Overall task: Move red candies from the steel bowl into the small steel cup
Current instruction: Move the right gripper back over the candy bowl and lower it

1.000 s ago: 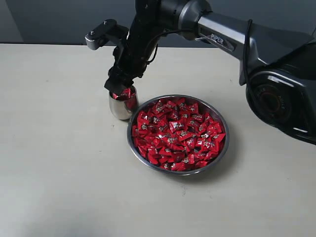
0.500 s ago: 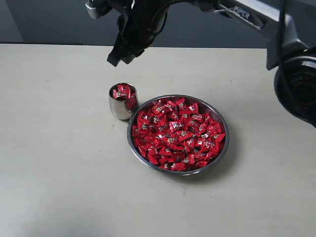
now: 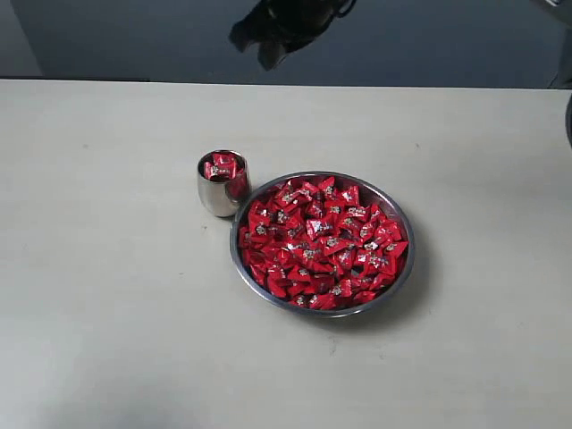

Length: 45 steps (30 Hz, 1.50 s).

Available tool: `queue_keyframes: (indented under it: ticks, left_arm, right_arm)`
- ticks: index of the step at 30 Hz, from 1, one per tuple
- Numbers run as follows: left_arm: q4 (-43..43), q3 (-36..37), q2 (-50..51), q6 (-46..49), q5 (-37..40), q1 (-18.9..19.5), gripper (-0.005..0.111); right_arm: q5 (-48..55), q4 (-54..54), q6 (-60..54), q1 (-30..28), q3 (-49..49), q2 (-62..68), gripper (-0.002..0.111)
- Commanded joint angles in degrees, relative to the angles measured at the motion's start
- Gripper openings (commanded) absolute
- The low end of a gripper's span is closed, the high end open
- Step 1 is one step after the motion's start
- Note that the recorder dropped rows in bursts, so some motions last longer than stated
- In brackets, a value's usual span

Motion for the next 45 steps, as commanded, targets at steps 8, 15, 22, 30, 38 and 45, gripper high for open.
queue_keyframes:
  ticks: [8, 15, 22, 30, 38, 45]
  left_arm:
    - [0.04, 0.22, -0.26, -0.15, -0.10, -0.44, 0.000]
    - [0.04, 0.22, -0.26, -0.15, -0.10, -0.44, 0.000]
    - [0.04, 0.22, -0.26, -0.15, -0.10, -0.44, 0.000]
    - [0.04, 0.22, -0.26, -0.15, -0.10, -0.44, 0.000]
    - [0.04, 0.22, -0.26, -0.15, -0.10, -0.44, 0.000]
    - [0.04, 0.22, -0.26, -0.15, -0.10, -0.44, 0.000]
  right_arm:
    - [-10.33, -0.98, 5.99, -3.88, 11.66, -8.43, -0.001]
    - [-23.52, -0.79, 6.65, -3.88, 31.50, -16.54, -0.001]
    - [-21.84, -3.77, 6.65, -3.88, 43.48, -18.20, -0.001]
    - [-16.33, -8.89, 6.87, -3.88, 44.31, -17.90, -0.001]
    - [-15.48, -14.04, 9.45, -3.88, 44.31, -17.67, -0.001]
    - [-12.40, -13.75, 10.66, -3.88, 44.31, -13.85, -0.001]
